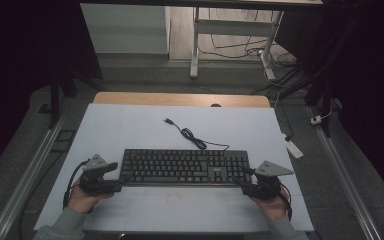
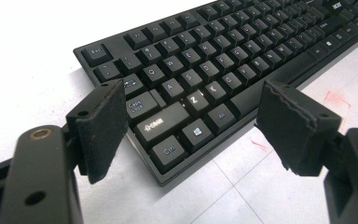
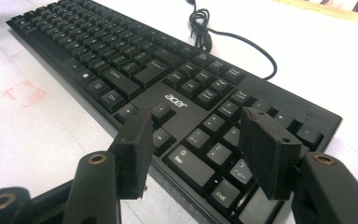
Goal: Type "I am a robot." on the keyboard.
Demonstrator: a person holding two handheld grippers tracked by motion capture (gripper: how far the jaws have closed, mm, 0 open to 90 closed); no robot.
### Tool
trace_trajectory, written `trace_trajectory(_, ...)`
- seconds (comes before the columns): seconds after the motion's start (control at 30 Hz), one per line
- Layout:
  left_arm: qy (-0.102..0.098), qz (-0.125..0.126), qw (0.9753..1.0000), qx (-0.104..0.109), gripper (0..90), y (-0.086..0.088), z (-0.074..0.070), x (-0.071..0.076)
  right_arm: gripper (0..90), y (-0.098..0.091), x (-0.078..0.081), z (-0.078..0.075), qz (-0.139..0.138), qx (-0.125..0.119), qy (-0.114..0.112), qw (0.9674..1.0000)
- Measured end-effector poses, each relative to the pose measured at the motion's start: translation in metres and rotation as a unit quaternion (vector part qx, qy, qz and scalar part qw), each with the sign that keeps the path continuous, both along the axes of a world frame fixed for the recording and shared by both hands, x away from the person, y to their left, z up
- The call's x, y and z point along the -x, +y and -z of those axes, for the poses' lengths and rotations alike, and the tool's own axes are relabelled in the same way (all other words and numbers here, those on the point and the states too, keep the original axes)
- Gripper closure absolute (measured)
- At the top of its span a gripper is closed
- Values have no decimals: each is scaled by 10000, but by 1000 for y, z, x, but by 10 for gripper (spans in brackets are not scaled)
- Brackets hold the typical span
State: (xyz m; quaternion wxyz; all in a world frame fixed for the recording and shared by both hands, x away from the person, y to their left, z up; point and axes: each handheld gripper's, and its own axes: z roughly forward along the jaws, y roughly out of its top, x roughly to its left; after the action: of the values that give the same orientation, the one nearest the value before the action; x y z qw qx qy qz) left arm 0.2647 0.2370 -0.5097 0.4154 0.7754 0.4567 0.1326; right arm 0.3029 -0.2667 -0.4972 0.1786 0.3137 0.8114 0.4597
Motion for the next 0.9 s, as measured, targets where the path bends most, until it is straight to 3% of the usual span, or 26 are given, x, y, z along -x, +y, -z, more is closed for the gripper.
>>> trace_trajectory(0.37, 56, -22, 9997, 231, 291, 1, -5, -1, 516, 15, -4, -5, -132, -20, 6, 9999)
trace_trajectory(0.53, 53, -4, 9996, 287, 325, 0, -8, -2, 595, 25, -4, -11, -285, -68, -62, 9996)
trace_trajectory(0.9, -8, 36, 9994, 331, 441, -1, -13, -4, 827, 58, -16, -20, -637, -35, 81, 9979)
